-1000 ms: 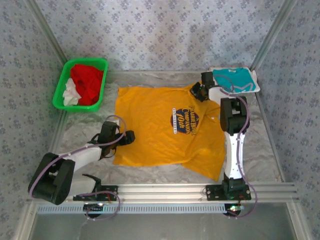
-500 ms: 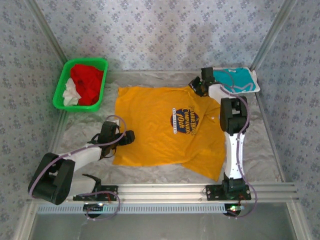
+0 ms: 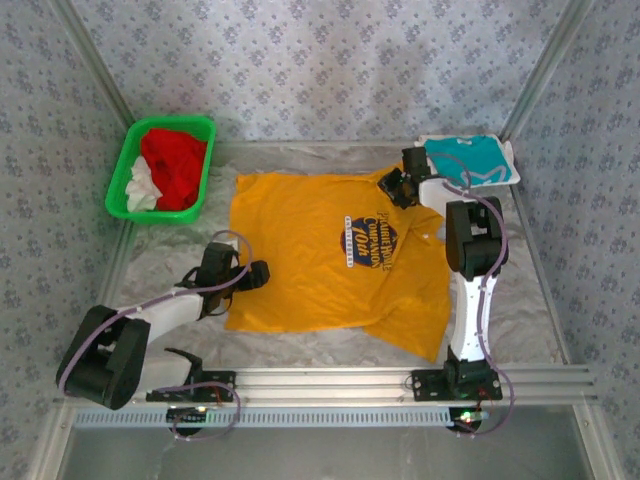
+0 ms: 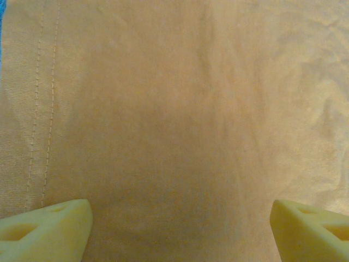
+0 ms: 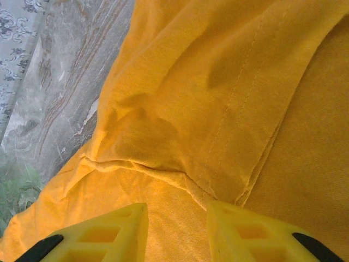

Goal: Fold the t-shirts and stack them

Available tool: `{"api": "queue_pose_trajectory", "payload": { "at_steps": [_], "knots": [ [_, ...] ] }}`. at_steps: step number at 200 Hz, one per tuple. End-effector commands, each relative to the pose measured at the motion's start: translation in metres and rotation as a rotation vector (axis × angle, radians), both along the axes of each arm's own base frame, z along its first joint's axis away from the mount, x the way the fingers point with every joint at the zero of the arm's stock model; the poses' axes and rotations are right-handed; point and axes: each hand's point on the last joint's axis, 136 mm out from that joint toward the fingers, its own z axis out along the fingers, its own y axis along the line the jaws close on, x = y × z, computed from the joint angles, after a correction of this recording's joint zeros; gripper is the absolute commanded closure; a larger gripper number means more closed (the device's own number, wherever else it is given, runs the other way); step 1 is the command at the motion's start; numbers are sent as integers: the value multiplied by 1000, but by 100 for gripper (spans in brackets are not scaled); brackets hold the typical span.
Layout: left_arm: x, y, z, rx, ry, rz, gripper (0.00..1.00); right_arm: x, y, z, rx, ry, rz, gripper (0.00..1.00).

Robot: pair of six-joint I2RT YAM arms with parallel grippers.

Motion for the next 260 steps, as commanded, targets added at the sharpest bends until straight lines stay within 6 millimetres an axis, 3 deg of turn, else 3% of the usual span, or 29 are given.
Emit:
{"api": "queue_pose_trajectory", "payload": {
  "at_steps": [1,79,149,180,209,237,260],
  "knots": [
    [-12,7,-11,24,43,21,14,-6,-6,-6,-17,38,-44,64],
    [-11,7,-10,22,40,19,14,-16,-11,-9,-14,85,-117,62],
    [-12,7,-10,19,33,18,14,4,-4,-22,24,66,-125,63],
    [-12,7,-10,20,35,18,14,14,-9,-20,-11,45,-137,70],
    [-12,8,-10,19,33,20,14,19,-11,-14,-25,29,-138,90],
    [-11,7,-9,19,31,21,14,22,-12,-8,-43,19,-133,100],
    [-12,8,-10,22,34,22,14,25,-14,1,-59,-5,-131,100]
  ]
}}
